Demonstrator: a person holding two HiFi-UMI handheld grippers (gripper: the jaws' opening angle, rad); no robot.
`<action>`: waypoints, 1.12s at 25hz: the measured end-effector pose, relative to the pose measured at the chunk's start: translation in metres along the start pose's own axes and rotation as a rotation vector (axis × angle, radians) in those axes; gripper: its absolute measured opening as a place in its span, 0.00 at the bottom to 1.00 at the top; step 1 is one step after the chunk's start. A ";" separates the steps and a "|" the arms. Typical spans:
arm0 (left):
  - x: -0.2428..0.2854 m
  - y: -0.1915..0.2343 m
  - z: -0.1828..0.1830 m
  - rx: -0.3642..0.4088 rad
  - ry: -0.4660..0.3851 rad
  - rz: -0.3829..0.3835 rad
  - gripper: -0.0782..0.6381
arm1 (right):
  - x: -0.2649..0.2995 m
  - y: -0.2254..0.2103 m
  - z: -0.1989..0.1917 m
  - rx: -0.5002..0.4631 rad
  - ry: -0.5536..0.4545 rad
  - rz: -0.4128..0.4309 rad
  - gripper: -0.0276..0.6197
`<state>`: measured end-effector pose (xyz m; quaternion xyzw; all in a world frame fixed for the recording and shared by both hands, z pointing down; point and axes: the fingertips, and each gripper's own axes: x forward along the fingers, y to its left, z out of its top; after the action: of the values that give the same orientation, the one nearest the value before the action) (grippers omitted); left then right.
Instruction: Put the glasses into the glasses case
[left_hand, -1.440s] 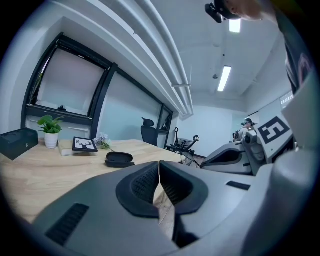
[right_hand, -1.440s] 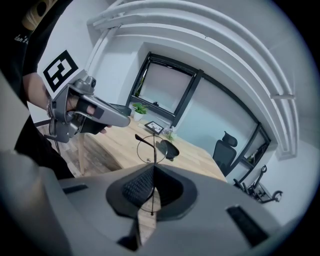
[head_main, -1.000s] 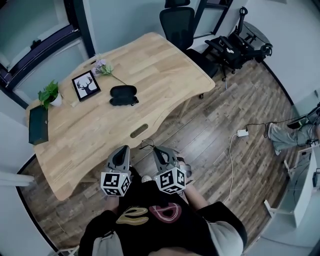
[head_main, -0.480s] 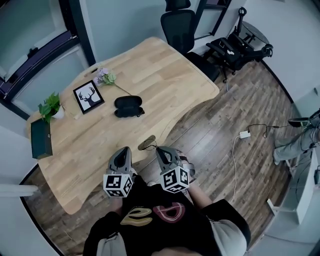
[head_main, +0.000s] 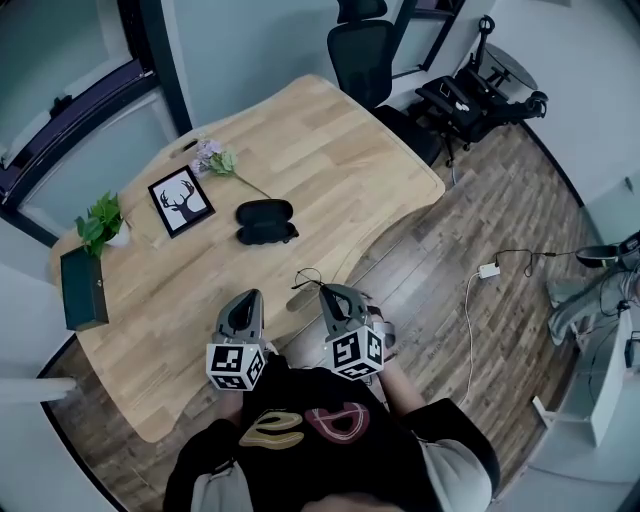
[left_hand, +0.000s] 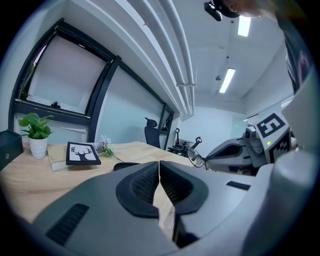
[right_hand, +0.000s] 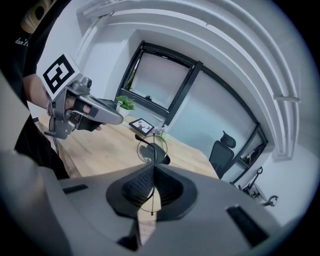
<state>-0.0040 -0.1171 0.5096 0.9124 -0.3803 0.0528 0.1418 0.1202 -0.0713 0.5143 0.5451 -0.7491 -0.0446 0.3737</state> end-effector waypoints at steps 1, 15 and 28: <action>0.002 0.003 0.003 0.001 -0.004 -0.004 0.13 | 0.002 -0.001 0.003 0.000 0.001 -0.002 0.06; 0.007 0.055 0.015 0.000 0.002 -0.001 0.13 | 0.045 -0.014 0.050 -0.052 -0.027 -0.011 0.06; -0.011 0.085 0.033 -0.029 -0.030 0.124 0.13 | 0.072 -0.024 0.083 -0.156 -0.066 0.058 0.06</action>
<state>-0.0728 -0.1767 0.4946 0.8857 -0.4387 0.0422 0.1460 0.0791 -0.1702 0.4802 0.4908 -0.7706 -0.1099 0.3914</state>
